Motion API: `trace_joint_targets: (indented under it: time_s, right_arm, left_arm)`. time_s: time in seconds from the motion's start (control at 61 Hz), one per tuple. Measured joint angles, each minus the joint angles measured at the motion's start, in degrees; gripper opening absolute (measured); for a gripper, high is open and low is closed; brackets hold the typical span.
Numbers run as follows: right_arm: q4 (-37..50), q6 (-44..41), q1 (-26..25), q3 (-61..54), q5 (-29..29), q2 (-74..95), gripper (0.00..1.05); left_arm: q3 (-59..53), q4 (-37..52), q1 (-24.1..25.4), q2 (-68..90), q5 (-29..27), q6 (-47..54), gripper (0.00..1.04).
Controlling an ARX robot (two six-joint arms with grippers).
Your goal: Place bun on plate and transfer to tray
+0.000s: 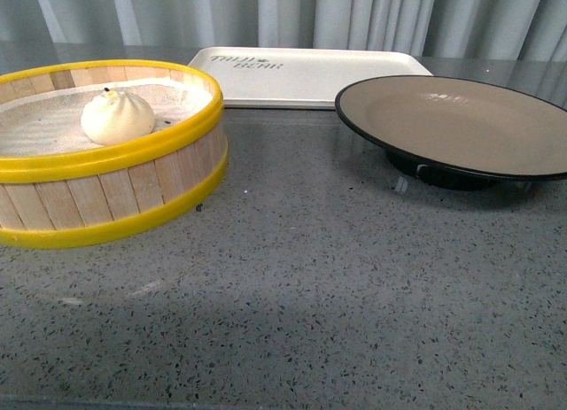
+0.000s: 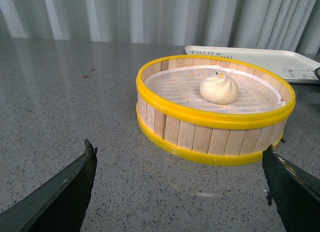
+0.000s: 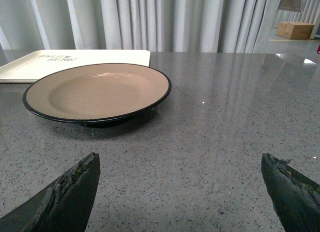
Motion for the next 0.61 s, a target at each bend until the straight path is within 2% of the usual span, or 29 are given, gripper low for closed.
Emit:
trace_joint_targets:
  time_s: [0.606]
  right_arm:
    - [0.00, 0.00, -0.02, 0.00, -0.02, 0.00, 0.96]
  left_arm:
    - [0.00, 0.00, 0.00, 0.00, 0.00, -0.02, 0.98]
